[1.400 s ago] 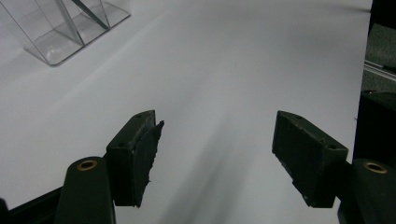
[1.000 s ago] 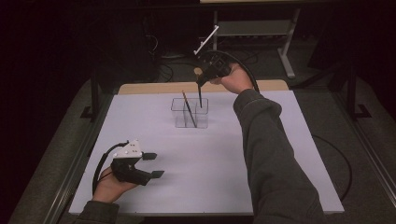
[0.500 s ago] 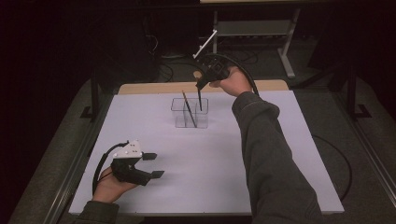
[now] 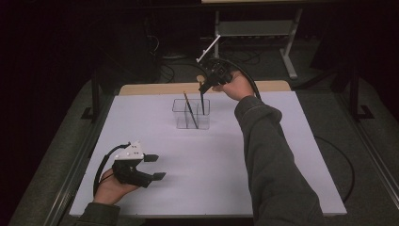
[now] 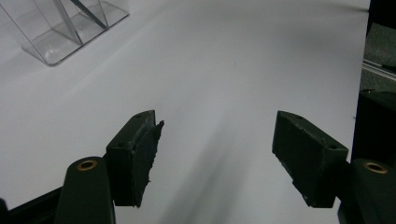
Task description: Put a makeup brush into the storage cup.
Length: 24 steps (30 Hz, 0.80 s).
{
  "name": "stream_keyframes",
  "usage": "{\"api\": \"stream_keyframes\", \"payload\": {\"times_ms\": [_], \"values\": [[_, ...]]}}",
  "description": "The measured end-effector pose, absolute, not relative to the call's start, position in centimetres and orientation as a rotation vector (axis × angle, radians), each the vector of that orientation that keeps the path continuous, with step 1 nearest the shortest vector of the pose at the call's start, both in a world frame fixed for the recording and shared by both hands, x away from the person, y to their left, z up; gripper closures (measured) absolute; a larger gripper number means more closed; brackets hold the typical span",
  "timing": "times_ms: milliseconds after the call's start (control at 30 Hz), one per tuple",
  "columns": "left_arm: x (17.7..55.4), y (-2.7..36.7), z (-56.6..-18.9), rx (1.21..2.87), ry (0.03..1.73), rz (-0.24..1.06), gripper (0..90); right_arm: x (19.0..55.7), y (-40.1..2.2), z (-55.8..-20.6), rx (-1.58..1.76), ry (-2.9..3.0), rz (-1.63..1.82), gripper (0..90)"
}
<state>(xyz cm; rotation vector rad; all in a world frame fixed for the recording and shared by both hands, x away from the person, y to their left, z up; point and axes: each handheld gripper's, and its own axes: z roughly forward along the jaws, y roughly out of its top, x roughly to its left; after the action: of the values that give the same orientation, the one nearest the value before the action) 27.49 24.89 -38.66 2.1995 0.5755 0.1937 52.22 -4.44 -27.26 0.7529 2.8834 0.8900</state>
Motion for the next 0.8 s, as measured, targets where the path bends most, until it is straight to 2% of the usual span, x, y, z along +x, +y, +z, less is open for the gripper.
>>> {"api": "stream_keyframes", "payload": {"times_ms": [800], "values": [[27.4,24.7,-38.8,2.210,0.578,0.182,30.5,52.0,-5.5,-29.3,0.791,2.887,0.908,83.2]]}}
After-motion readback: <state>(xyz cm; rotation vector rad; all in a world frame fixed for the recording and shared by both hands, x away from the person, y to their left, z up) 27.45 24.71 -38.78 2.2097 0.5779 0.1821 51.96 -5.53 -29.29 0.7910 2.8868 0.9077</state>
